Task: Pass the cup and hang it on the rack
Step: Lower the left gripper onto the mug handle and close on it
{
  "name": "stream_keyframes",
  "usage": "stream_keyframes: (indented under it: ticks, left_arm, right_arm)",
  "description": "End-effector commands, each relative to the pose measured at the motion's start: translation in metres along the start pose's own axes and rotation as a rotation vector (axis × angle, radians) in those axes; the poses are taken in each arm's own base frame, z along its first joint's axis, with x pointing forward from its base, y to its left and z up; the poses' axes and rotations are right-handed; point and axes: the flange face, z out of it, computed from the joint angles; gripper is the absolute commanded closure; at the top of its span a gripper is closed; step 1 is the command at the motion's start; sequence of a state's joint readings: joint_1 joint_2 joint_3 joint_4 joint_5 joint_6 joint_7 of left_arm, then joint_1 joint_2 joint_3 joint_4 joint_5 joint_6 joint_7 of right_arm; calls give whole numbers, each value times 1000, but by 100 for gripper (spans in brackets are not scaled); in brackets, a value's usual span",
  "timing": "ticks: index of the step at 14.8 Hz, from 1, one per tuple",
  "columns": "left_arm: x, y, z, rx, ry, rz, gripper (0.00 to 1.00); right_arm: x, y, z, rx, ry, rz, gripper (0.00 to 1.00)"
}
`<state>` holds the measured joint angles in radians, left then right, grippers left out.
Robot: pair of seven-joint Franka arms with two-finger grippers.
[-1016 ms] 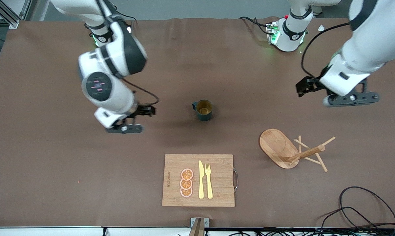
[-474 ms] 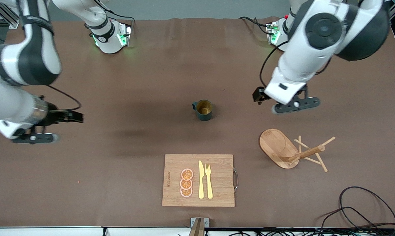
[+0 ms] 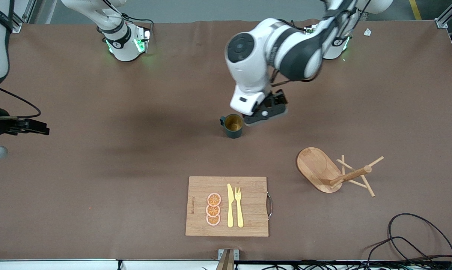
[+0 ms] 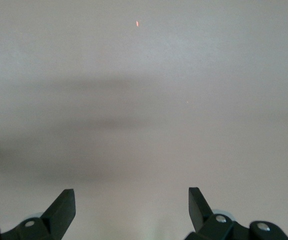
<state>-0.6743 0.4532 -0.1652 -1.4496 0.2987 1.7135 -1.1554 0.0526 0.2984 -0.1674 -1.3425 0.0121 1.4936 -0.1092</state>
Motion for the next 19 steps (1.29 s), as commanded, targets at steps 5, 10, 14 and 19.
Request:
stream_keyframes:
  ticks: [5, 10, 14, 19]
  left_arm:
    - [-110, 106, 63, 48, 200, -238, 0]
    - [-180, 143, 99, 55, 357, -315, 0]
    - [-208, 180, 144, 14, 495, -517, 0]
    - [-221, 193, 183, 5, 542, -611, 2]
  right_arm:
    - [-4, 16, -11, -10, 5, 11, 0]
    - [-4, 16, -10, 16, 6, 15, 0]
    - [-3, 13, -11, 7, 5, 14, 0]
    - [-7, 7, -19, 19, 25, 14, 0]
